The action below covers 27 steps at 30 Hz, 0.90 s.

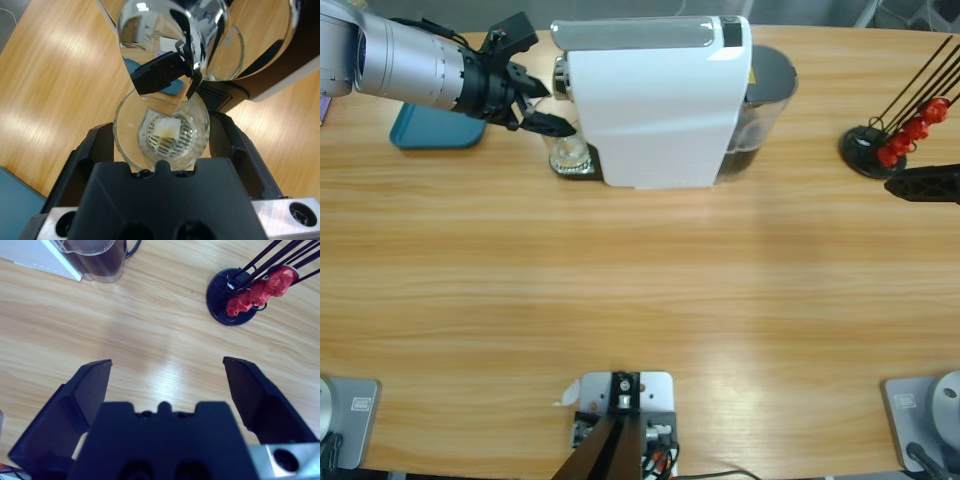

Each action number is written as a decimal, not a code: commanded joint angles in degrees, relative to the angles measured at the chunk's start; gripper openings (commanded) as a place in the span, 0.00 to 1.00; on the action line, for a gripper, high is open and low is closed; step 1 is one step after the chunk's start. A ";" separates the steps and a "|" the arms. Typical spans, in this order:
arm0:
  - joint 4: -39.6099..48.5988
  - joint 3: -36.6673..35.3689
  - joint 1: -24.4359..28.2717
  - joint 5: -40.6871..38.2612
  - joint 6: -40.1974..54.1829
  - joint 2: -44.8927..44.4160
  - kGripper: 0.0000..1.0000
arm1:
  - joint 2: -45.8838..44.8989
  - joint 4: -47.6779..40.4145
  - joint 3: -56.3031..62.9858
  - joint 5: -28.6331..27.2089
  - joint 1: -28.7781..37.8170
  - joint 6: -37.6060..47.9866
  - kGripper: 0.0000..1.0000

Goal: Pour coffee

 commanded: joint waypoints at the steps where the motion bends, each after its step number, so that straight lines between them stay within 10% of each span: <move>1: -0.80 -0.35 -0.66 -0.29 0.35 3.50 0.00 | -1.24 -0.35 1.11 -1.06 -0.88 -1.05 1.00; 3: -0.80 -0.23 -0.88 -0.45 0.14 3.28 0.16 | -1.26 -0.37 1.13 -1.06 -0.88 -1.05 1.00; 5: -0.80 0.19 -1.00 -0.41 -1.00 3.04 0.82 | -1.17 -0.42 1.11 -1.14 -0.88 -1.05 1.00; 6: -0.74 0.47 -1.00 0.03 -1.42 2.72 0.96 | -1.11 -0.46 1.11 -1.14 -0.88 -1.05 1.00; 27: 3.81 5.75 1.46 9.57 -12.23 -17.60 1.00 | 3.53 7.63 -7.19 2.34 -0.88 -0.70 1.00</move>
